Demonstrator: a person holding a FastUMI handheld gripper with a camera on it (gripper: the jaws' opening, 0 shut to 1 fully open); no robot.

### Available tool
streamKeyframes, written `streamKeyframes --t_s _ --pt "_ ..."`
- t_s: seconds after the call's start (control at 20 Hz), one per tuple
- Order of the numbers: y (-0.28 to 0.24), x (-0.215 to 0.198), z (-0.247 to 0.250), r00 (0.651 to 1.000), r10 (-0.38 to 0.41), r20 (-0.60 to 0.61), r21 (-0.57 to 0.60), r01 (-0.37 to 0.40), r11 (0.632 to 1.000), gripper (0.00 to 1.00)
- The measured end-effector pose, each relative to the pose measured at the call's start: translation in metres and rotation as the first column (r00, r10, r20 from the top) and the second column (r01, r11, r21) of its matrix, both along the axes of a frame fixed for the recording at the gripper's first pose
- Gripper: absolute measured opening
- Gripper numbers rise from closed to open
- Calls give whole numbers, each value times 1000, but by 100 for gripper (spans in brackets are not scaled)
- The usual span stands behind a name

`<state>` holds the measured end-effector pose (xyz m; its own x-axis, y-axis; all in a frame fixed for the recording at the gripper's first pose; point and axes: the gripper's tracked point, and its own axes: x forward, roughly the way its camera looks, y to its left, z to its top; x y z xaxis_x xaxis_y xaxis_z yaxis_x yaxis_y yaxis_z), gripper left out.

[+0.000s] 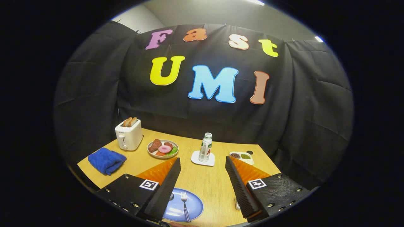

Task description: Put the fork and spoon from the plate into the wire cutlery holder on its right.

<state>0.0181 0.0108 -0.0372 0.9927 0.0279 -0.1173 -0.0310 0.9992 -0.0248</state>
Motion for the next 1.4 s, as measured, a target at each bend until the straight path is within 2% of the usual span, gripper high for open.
streamKeyframes --t_s 0.4,0.6,0.75,0.9,1.15,1.4 --pt "13 8 -65 985 48 -168 -7 -50 999 88" --pt "24 9 -105 958 74 -277 -9 -80 997 88" --pt "28 6 -131 924 86 -374 17 -86 996 88" --pt "29 3 -157 881 90 -465 -13 -109 994 88" --pt "37 -9 -213 754 101 -649 -19 -149 989 88" --pt "41 -12 -233 696 99 -711 -2 -142 990 86"
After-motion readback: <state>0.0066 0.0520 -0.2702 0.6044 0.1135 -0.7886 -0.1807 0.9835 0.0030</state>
